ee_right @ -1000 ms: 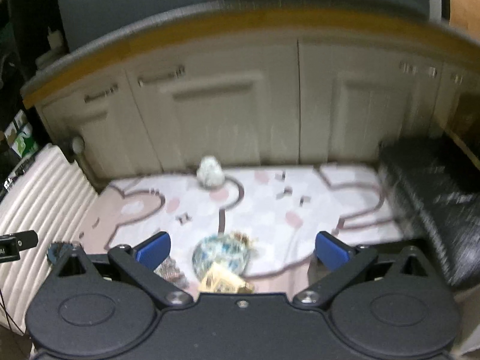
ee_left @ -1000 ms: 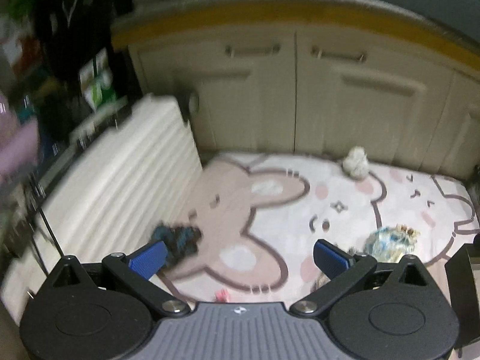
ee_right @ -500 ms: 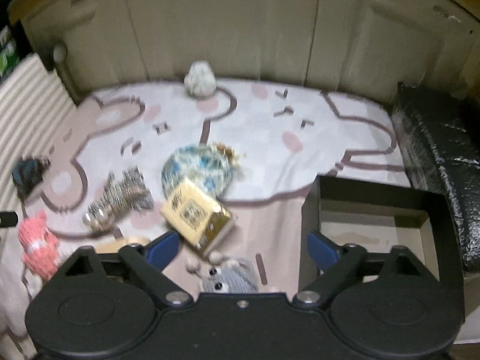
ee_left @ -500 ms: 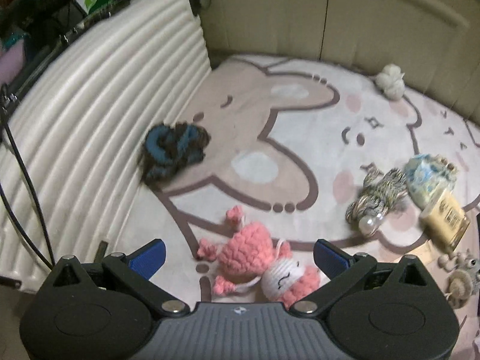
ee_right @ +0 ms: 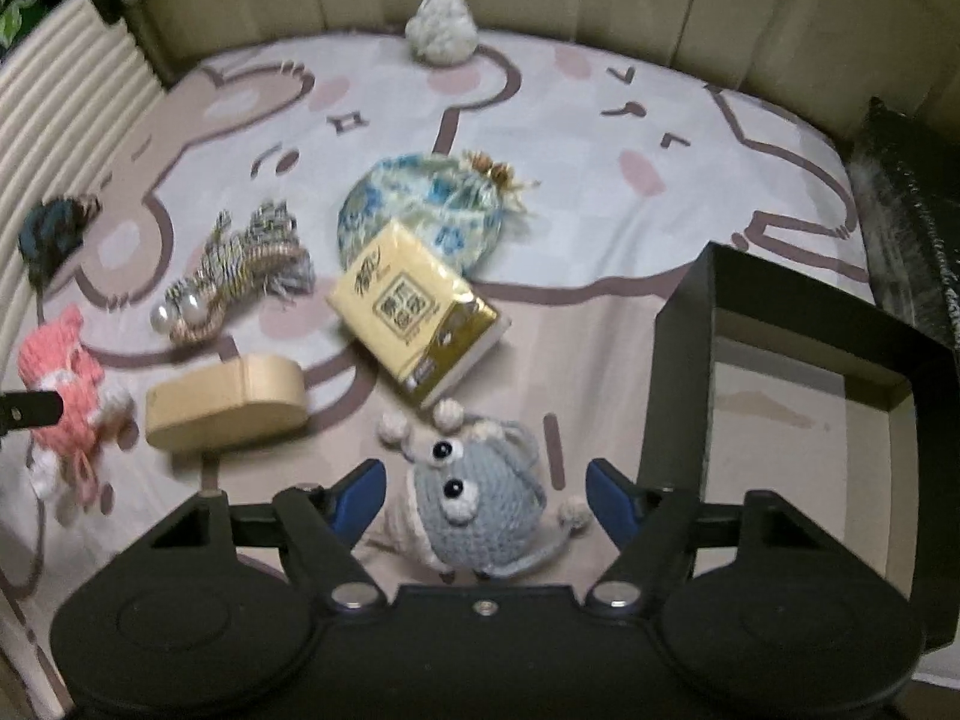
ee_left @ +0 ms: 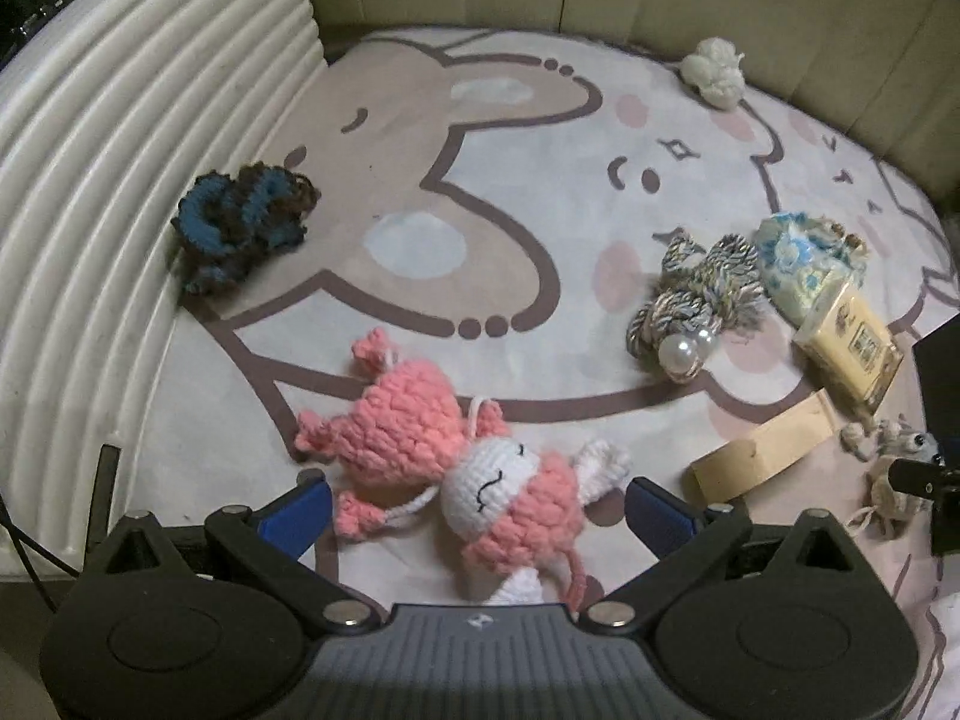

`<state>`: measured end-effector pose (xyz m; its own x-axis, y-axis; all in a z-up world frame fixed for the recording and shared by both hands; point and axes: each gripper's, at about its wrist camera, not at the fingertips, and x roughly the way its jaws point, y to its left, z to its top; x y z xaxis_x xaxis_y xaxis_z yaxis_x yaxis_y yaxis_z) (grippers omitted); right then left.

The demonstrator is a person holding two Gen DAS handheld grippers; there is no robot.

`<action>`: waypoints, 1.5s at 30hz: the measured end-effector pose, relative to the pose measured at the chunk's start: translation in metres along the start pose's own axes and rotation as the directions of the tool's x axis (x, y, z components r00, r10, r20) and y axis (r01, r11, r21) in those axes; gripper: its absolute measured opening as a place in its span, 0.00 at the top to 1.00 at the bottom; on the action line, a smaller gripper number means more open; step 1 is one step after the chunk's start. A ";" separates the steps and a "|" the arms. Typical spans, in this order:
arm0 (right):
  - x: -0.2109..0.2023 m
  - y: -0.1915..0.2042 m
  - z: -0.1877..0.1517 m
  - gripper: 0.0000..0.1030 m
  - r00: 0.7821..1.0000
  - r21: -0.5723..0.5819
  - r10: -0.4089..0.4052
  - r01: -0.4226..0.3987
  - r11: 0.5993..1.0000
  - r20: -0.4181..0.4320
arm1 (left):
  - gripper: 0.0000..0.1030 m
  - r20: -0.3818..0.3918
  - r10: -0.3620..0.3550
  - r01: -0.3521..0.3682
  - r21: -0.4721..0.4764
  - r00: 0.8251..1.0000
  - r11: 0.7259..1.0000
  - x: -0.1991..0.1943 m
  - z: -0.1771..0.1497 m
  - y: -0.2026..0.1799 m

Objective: Organize objects
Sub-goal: 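Grasp pink crocheted bunny with left tool while right tool grasps grey crocheted toy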

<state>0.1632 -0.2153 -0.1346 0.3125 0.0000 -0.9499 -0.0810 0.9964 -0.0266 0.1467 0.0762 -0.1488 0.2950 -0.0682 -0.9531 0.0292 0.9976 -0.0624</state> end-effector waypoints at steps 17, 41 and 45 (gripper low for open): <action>0.030 0.018 0.001 0.35 0.994 -0.095 -0.023 0.012 0.995 -0.110 | 0.27 -0.110 -0.008 0.013 0.047 0.994 0.999 0.038 0.003 -0.008; -0.027 0.003 0.010 0.42 0.997 0.056 0.067 -0.069 0.996 0.048 | 0.47 0.093 0.046 -0.040 -0.060 0.995 0.997 -0.027 0.008 -0.015; -0.046 -0.001 0.009 0.42 0.992 0.093 0.077 -0.086 0.992 0.098 | 0.47 0.144 0.039 -0.032 -0.053 0.989 0.998 -0.046 0.007 -0.023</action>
<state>0.1573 -0.2158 -0.0882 0.3968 0.0854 -0.9139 -0.0196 0.9962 0.0846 0.1388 0.0564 -0.1016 0.4308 -0.0295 -0.9020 -0.0307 0.9984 -0.0473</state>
